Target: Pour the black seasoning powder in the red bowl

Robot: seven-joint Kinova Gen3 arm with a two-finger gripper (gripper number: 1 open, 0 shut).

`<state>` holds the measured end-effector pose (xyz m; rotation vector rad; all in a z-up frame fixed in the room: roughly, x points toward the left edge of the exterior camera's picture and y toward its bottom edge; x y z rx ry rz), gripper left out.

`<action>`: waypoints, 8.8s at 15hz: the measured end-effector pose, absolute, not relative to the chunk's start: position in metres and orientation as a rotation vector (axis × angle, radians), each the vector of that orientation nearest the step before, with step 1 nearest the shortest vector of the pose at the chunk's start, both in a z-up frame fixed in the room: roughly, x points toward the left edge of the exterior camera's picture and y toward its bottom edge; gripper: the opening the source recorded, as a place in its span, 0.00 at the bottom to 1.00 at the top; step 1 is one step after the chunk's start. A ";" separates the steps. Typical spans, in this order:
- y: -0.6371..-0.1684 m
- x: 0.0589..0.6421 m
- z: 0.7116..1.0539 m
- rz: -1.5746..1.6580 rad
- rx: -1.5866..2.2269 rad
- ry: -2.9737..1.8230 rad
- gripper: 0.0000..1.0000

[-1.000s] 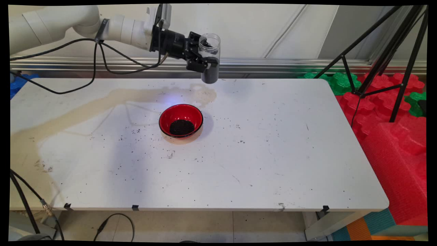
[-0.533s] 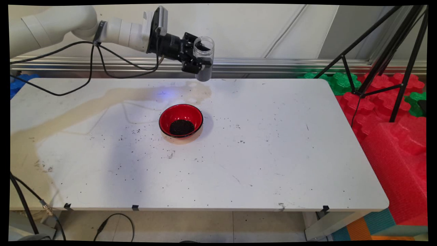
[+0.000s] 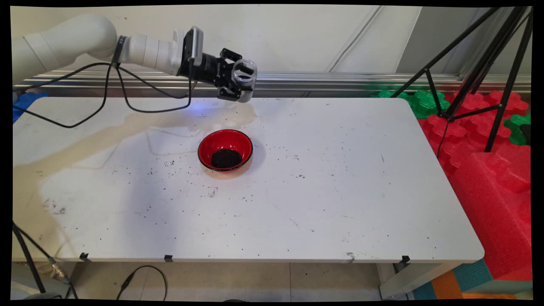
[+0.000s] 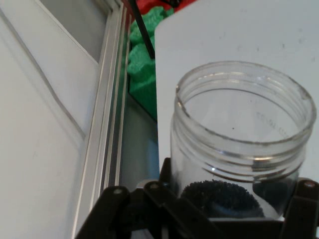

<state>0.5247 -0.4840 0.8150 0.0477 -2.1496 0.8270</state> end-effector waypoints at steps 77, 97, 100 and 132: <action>-0.390 0.525 0.794 1.577 -1.513 -2.005 0.00; -0.382 0.522 0.798 1.657 -1.625 -1.936 0.00; -0.381 0.522 0.798 1.662 -1.631 -1.932 0.00; -0.377 0.522 0.798 1.677 -1.660 -1.913 0.00</action>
